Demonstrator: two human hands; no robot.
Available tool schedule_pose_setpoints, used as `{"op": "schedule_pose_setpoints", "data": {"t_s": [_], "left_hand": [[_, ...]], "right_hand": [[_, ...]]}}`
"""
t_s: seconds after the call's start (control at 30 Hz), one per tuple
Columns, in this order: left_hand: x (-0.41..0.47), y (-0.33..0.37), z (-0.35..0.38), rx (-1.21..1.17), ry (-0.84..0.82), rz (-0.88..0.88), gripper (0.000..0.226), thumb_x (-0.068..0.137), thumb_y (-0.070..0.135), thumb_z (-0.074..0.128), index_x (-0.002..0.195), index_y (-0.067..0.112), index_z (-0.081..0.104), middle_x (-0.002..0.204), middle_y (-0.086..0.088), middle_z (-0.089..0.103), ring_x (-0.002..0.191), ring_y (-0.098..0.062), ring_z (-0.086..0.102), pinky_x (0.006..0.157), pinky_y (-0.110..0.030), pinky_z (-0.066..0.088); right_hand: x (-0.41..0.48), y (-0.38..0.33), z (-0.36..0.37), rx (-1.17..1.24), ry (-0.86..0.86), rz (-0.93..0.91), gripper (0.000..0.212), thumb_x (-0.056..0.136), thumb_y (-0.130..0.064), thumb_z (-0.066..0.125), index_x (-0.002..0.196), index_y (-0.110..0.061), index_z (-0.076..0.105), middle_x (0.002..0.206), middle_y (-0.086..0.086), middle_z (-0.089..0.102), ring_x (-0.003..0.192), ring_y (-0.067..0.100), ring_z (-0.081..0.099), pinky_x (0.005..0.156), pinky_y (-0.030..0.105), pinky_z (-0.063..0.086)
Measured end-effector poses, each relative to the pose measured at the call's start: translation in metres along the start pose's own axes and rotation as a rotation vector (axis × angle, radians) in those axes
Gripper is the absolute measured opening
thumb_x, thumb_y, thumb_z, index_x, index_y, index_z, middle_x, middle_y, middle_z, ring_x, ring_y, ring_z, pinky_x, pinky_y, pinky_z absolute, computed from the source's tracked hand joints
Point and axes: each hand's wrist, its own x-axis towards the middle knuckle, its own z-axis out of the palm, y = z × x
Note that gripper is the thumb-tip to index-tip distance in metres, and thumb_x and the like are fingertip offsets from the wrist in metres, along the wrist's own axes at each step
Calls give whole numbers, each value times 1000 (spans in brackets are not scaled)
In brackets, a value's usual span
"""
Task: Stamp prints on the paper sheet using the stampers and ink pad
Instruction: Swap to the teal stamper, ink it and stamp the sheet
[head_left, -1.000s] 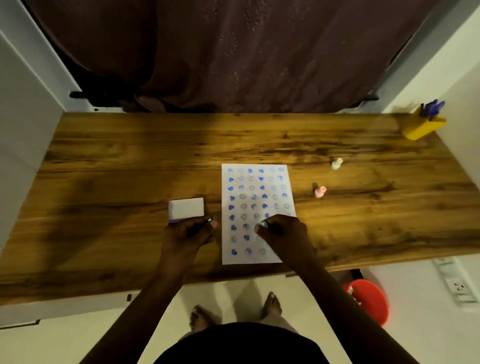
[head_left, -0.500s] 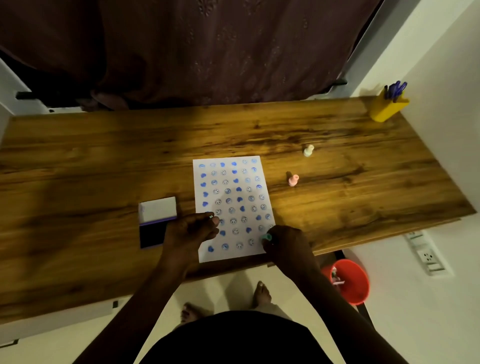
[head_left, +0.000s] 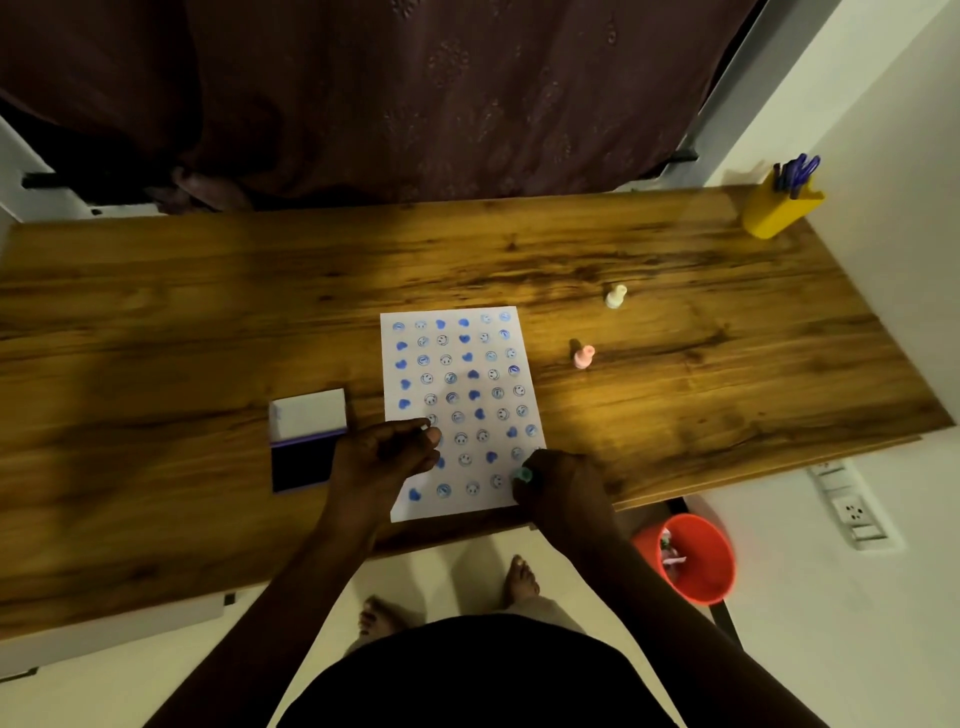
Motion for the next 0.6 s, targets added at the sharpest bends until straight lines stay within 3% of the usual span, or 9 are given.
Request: {"op": "schedule_pose_setpoints", "data": {"t_s": [0.17, 0.33, 0.47, 0.53, 0.6], "left_hand": [[-1, 2, 5, -16, -10, 17, 44, 79, 19, 85, 120, 6, 73, 110, -8, 81, 97, -25, 80, 73, -26, 63], [-7, 9, 10, -33, -16, 39, 33, 84, 9, 83, 116, 5, 75, 107, -9, 81, 92, -26, 80, 73, -26, 63], [-9, 12, 12, -1, -20, 45, 26, 82, 8, 84, 107, 10, 79, 99, 2, 84, 89, -24, 81, 71, -25, 64], [-10, 13, 14, 41, -39, 48, 28, 80, 8, 86, 106, 15, 79, 96, 3, 84, 89, -20, 81, 71, -23, 63], [-10, 14, 18, 87, -57, 65, 30, 78, 9, 88, 104, 20, 79, 98, 2, 84, 92, -18, 80, 74, -24, 63]], "right_hand": [[6, 0, 0, 11, 4, 34, 11, 90, -23, 75, 96, -15, 71, 87, -8, 68, 67, 7, 66, 50, 7, 44], [9, 1, -3, 0, -13, 41, 16, 90, -28, 75, 98, -15, 72, 95, -4, 72, 80, 15, 75, 63, 21, 61], [15, 0, -15, 16, -59, 107, 29, 87, -36, 78, 109, -17, 75, 106, 0, 76, 79, 10, 68, 56, 12, 48], [20, -1, -32, 81, -80, 149, 32, 83, -40, 82, 103, -16, 77, 98, -2, 78, 74, 9, 68, 56, 13, 47], [22, 0, -53, 282, -66, 209, 27, 79, -42, 85, 84, -16, 78, 78, -3, 79, 64, 9, 71, 56, 20, 53]]}}
